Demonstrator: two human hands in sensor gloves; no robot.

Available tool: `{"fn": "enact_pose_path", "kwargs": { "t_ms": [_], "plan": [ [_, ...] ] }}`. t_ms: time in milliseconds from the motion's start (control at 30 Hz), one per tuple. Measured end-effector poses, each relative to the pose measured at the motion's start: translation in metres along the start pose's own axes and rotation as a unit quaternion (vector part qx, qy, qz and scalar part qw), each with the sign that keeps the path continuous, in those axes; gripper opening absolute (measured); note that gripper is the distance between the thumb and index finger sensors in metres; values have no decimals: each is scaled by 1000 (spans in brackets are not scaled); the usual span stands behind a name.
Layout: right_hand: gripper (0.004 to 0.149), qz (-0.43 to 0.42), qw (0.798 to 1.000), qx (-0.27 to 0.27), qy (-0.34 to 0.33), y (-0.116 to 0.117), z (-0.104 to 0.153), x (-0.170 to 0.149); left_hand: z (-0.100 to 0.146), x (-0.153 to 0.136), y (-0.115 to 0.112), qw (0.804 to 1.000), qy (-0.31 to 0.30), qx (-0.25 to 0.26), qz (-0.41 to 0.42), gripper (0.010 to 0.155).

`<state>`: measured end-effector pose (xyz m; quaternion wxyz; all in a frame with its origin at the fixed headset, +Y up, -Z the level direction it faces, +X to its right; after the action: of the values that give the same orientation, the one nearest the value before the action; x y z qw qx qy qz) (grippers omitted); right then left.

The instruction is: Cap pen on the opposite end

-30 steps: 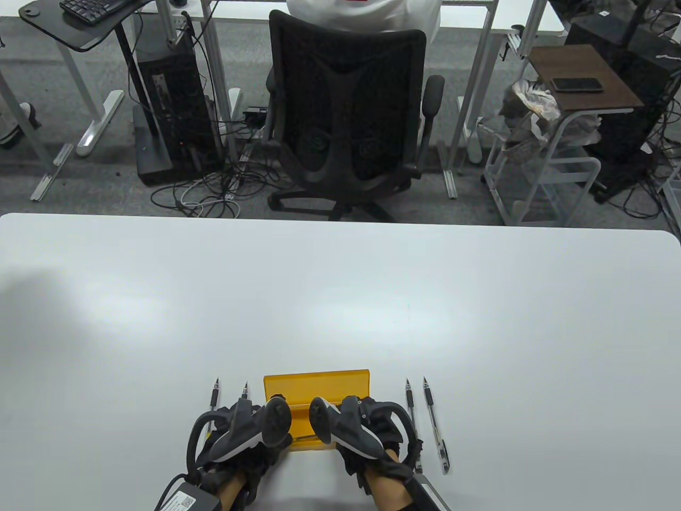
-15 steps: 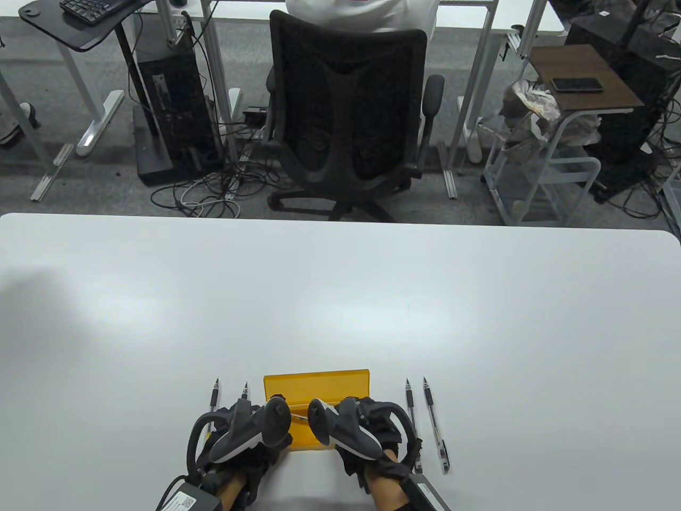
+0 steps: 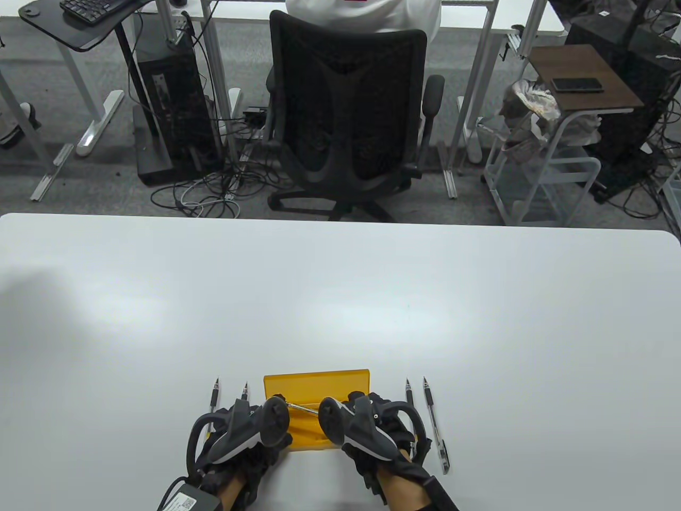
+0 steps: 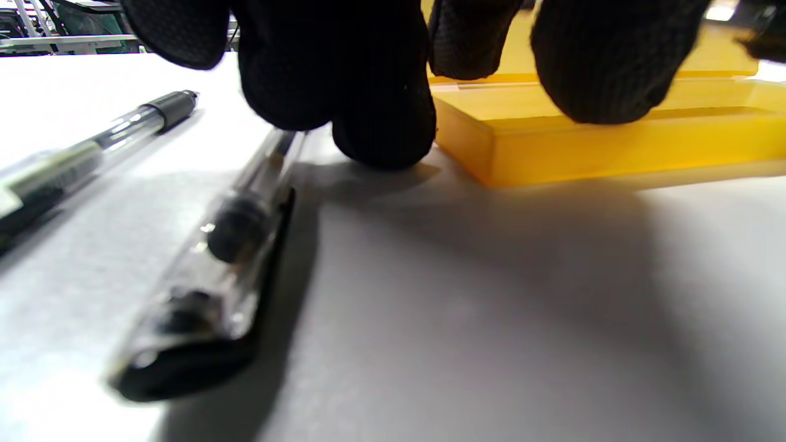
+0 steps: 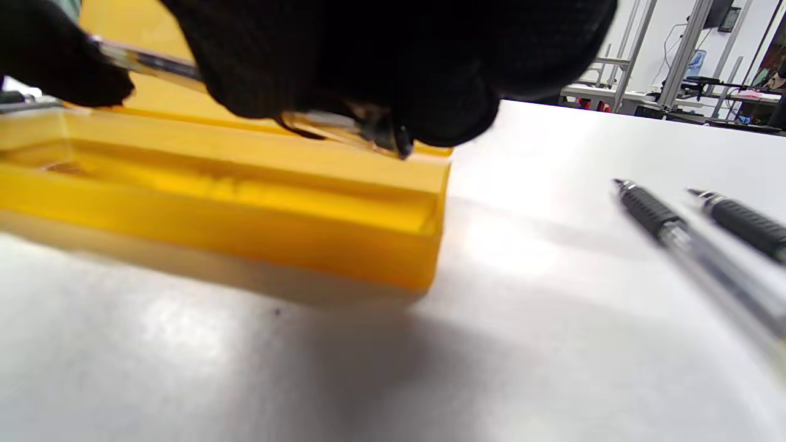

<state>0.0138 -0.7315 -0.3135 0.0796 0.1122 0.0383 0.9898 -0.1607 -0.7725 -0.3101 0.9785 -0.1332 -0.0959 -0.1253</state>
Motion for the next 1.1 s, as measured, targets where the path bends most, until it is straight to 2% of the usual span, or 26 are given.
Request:
{"fn": "enact_pose_path", "kwargs": {
  "t_ms": [167,300,433,533,567,633,667,733,767,833,867,933,967,1033,1100],
  "plan": [
    [41,-114,992,-58,6,-25,8,-9,1,0,0,1000,0,5,0,72],
    [41,-174,982,-76,13,-32,11,-18,2,-3,2,1000,-4,12,1,72],
    [41,-232,969,-84,18,-37,15,-25,14,-10,20,998,-8,53,38,67],
    [41,-282,956,-76,4,-37,16,-24,28,-20,35,990,-7,100,102,62],
    [41,-301,952,-61,-14,-35,15,-20,33,-26,39,981,-7,122,151,61],
    [41,-316,948,-41,-28,-32,15,-12,41,-35,39,951,-6,150,270,60],
    [41,-318,946,-27,-47,-30,16,-6,45,-40,36,923,-5,160,349,63],
    [41,-323,944,-10,-64,-28,18,5,46,-44,29,868,-32,143,474,68],
    [41,-325,943,2,-74,-27,19,10,45,-44,25,832,-49,128,538,68],
    [42,-331,940,13,-83,-25,21,17,44,-43,19,789,-58,106,602,64],
    [42,-339,937,21,-86,-22,20,20,43,-42,17,776,-66,97,620,58],
    [43,-354,931,40,-82,-16,19,21,42,-40,17,770,-82,94,625,53],
    [43,-362,927,55,-84,-13,18,21,43,-39,18,777,-81,97,617,51],
    [44,-386,915,82,-82,-11,17,19,47,-44,27,802,-67,144,576,49],
    [45,-429,895,93,-77,-11,15,18,50,-47,35,810,-68,184,552,50]
  ]
}}
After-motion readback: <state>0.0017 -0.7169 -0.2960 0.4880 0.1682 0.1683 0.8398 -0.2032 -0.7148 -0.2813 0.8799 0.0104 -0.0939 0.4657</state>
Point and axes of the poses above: the tracker on the back of each hand, its own x axis roughly to the thumb side, its own z axis roughly from the fingertips to the wrist, y = z × x, the point moved 4 cm from there along -z, roughly from the wrist to the fingertips, and after that the axes turned 13 degrees about -z, right-handed, at the moved point
